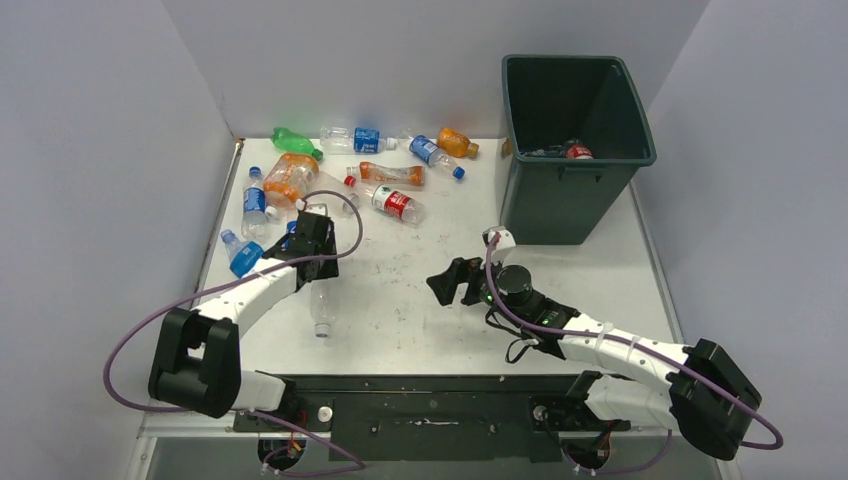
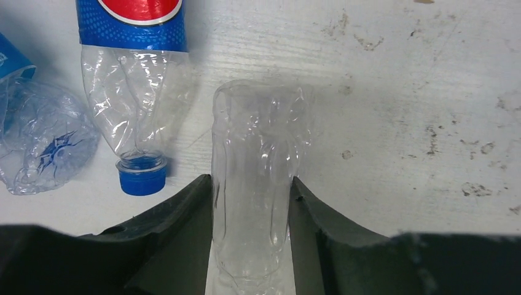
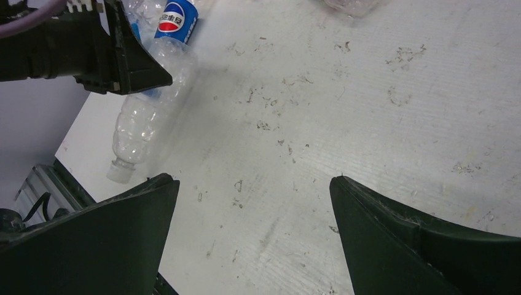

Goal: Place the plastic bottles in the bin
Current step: Pick up the plastic bottle at the center of the board, then place the plastic bottle in the trash bin.

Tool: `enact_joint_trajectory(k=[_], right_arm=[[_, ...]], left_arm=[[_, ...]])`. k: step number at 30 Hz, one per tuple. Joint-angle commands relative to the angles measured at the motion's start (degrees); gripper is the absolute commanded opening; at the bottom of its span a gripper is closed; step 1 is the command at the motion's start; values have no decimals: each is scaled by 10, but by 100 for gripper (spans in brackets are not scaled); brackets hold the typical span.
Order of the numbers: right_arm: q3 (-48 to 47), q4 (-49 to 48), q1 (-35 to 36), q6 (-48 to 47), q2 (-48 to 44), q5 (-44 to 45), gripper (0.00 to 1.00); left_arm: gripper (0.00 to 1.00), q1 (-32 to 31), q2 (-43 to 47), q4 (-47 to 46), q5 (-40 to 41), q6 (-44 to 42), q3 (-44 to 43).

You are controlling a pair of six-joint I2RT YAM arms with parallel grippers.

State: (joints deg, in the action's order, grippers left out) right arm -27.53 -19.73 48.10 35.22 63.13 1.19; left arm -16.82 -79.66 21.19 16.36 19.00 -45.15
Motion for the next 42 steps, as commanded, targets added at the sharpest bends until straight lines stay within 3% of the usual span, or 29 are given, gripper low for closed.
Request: enact_joint_trajectory(k=[1,4,8,11,14,16,24,31,35,42], right_arm=[[15,-34,6,-5,-24,-15,100],[34,-67,11,-16,-37,-79,99],[60,-144,27,21,-27,-130,92],[63,-218,56,43,6,-125,90],[62,-280,87,48,36,-94,90],[72,-324,102,52,46,-69,90],[47,-369,111,38,83,-29,91],[30,-400,116,48,117,-47,100],[23,-407,122,45,121,-44,83],[23,-401,130,35,115,-41,25]], left_arm=[[17,1,59,-30,-39,20,-6],[0,2,120,-50,-98,51,3],[0,1,228,-165,-162,168,53],[0,-7,291,-340,-194,321,129],[0,-33,324,-502,-171,427,202],[0,-58,335,-550,-142,461,225],[0,-133,379,-586,-71,516,269],[0,-160,391,-580,-52,522,277],[0,-170,386,-583,-55,511,277],[0,-177,389,-583,-61,492,279]])
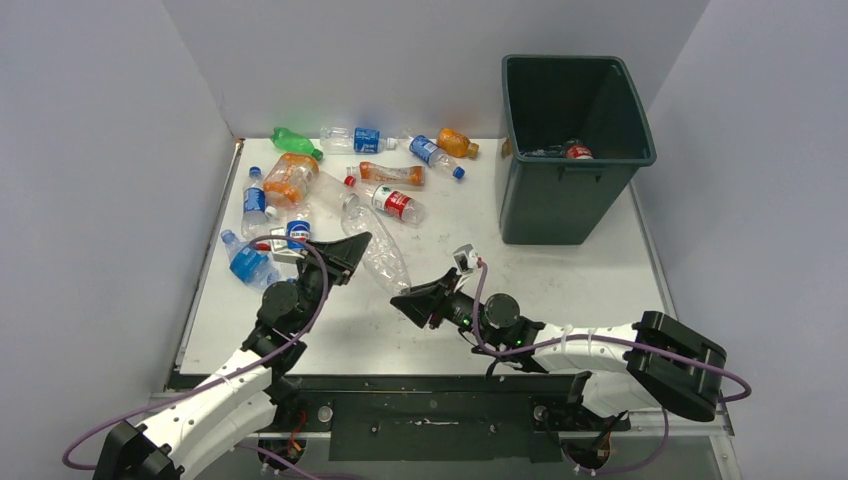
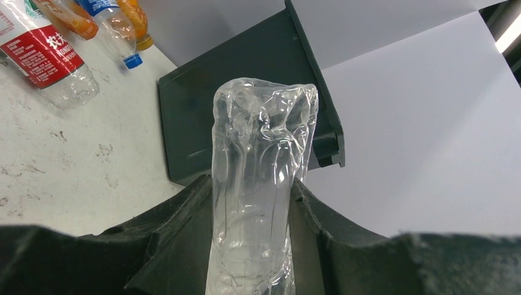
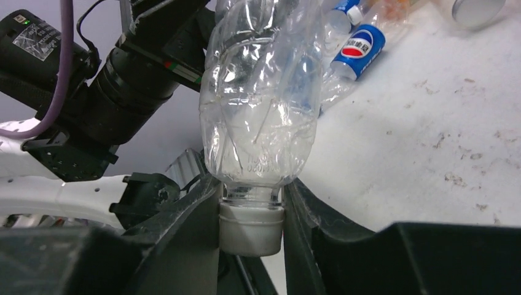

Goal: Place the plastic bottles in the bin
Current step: Place the plastic bottle in the trash bin.

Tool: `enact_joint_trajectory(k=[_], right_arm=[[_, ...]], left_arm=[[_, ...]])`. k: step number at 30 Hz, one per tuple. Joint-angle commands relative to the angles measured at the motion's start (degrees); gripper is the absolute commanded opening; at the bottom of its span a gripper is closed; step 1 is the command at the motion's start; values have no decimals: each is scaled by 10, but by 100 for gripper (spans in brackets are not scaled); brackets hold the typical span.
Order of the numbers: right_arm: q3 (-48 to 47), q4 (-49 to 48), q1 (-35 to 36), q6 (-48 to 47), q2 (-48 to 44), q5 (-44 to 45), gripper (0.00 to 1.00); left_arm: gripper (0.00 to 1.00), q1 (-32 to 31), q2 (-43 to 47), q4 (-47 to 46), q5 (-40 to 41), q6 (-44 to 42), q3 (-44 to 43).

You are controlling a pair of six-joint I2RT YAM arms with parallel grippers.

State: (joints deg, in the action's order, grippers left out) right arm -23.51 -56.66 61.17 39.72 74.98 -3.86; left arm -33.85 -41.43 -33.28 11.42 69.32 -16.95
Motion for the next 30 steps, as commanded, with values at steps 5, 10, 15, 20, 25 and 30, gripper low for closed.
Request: enact_joint_trajectory(k=[5,10,15,20,25,30], right_arm=[[-34,102,-2,-53,-76,6,5],[-91,390,-9,-136,-216,27,5],[-194,665,-32,-184,-281,62,5],[-306,863,-76,-217,-237,-13,5],[-363,990,-82,-269,-220,-3,5],[-396,1032,-78,-300,-215,-13,5]], left_arm=[[99,-6,49,93,-14,-150,-70],[96,-6,117,199,7,-386,-147],[96,-8,73,320,-144,-677,-254],[96,-95,16,453,-224,-901,-320],[96,-178,-23,559,-173,-1079,-373],[96,-181,-104,722,-165,-1147,-477]])
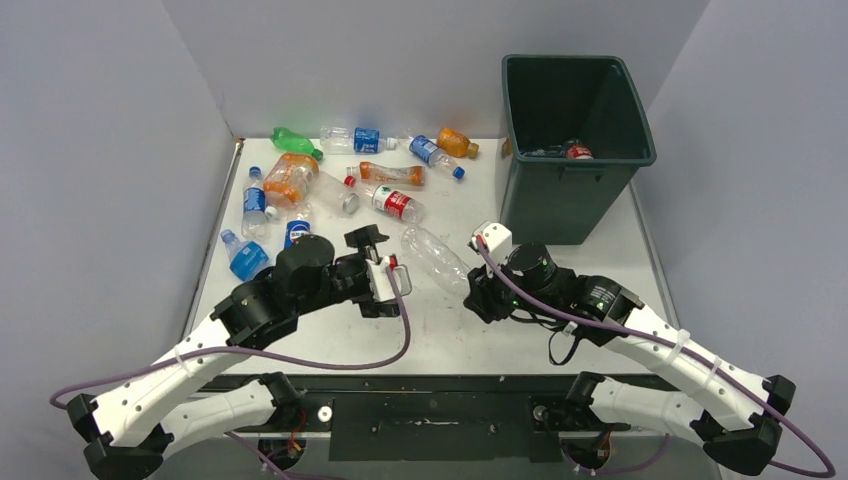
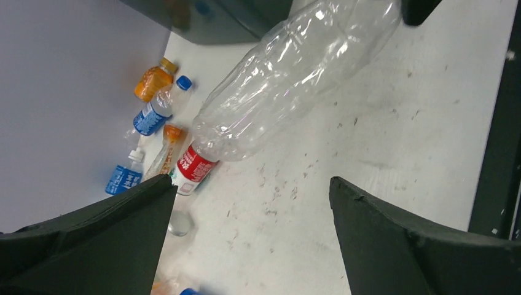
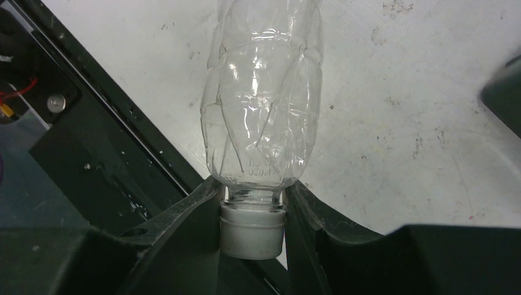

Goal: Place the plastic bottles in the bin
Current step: Place the plastic bottle in the trash bin.

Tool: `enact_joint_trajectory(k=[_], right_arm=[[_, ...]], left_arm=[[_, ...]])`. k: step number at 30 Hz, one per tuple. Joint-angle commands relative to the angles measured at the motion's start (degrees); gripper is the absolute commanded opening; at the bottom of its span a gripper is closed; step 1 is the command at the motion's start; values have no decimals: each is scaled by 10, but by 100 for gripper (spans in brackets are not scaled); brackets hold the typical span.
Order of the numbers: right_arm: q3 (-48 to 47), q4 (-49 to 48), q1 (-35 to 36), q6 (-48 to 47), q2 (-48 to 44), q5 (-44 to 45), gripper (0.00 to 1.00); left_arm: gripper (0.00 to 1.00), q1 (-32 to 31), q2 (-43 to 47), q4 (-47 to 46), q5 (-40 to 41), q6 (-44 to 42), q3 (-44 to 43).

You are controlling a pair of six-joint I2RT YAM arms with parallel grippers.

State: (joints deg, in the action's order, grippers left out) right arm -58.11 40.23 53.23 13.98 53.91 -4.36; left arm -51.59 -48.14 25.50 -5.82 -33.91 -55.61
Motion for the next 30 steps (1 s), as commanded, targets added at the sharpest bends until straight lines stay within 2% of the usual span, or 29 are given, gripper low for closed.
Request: enact_joint_trajectory(k=[1,4,10,18,22,25,27,30], right_arm=[[-53,67,1,-45,-1,-2,5],[-50,57,1,-44,7,-14,5],[-60,23,7,-53,20,-105,5],[-96,27,23,-74,22,-155,5],[-108,31,23,-76,15,-168,5],[-115,35,24,-78,14,-171,5],[-119,36,24,-79,14,-170,5],[-130,35,24,-78,13,-170,6]], left_arm=[[96,-4,-52,157,9,-121,-109],[96,-23,-68,170,21,-138,-127],[96,-67,-109,156,18,-168,-132],[96,-71,-152,135,-17,-188,-144],[100,-71,-159,123,0,-186,-127],[81,-70,-154,106,-7,-177,-115],[63,-70,-151,88,-4,-169,-108],[52,-70,-142,55,1,-158,-92]])
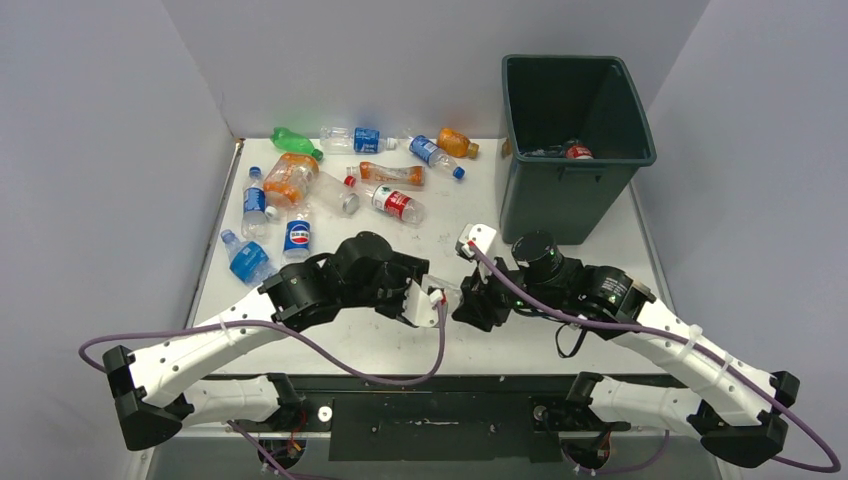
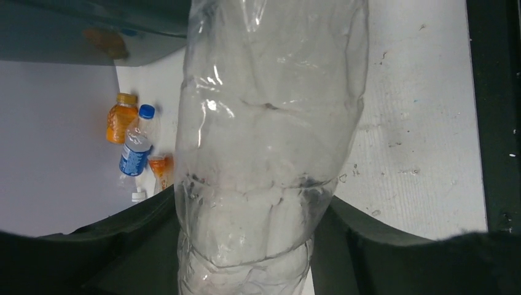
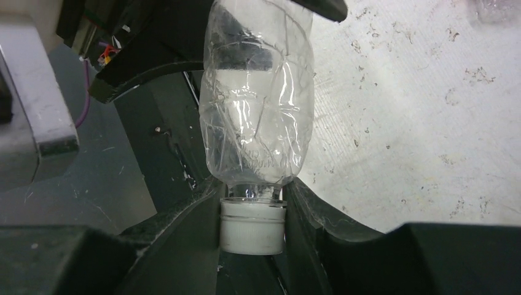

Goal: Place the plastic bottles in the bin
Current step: Place the plastic bottle in the trash bin.

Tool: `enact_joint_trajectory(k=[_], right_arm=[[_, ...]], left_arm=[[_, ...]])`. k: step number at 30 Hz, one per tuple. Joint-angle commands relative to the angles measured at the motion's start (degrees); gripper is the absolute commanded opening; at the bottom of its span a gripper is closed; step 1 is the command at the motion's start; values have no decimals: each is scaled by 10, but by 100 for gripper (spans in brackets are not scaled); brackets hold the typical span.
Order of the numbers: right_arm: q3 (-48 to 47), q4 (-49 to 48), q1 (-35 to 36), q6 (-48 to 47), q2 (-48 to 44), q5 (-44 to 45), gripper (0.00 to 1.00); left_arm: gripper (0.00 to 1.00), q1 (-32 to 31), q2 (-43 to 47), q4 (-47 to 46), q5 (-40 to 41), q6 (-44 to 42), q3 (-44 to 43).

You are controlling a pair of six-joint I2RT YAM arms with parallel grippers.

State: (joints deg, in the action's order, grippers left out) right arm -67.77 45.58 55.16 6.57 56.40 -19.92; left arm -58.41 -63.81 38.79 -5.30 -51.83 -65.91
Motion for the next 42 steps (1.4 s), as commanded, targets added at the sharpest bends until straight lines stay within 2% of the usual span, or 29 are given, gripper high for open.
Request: enact_joint_trajectory(k=[1,2,3,4,5,6,10,14,17,20,23,27,32,37,40,42], right_arm=[[-39,-19,6,-4,-12,-12,23],[-45,-21,5,-4,-15,-10,53],[-52,-26,6,-1,-21,-4,75],[-56,-44,6,2,-31,9,88],[-57,-64,5,7,-46,29,96],[-48,-93,5,13,-63,54,99],[46,-288,5,53,-167,138,100],[184,-546,5,100,-241,172,100],[221,-633,4,121,-223,206,100],[224,-688,5,140,-177,224,100],[223,-743,5,157,-125,229,100],[205,-761,5,170,-61,241,99],[207,-805,5,178,-23,251,95],[182,-804,5,178,13,227,91],[158,-776,5,175,34,219,84],[140,-750,4,172,47,209,75]], left_arm=[[49,-3,18,-88,-4,28,17],[48,-2,23,-104,-4,35,25],[47,-2,29,-121,-3,45,34],[45,-2,41,-140,-2,53,46],[42,-2,49,-165,-3,65,61],[39,-1,61,-194,-4,86,77],[30,0,111,-321,17,218,141],[32,3,159,-487,78,393,237],[24,21,175,-598,85,531,294],[17,43,159,-643,73,617,305],[14,52,145,-643,70,638,299],[9,54,147,-661,61,634,312],[5,51,155,-671,61,622,323],[2,48,156,-674,58,611,325],[0,47,158,-673,53,605,324],[0,46,160,-672,53,599,326]])
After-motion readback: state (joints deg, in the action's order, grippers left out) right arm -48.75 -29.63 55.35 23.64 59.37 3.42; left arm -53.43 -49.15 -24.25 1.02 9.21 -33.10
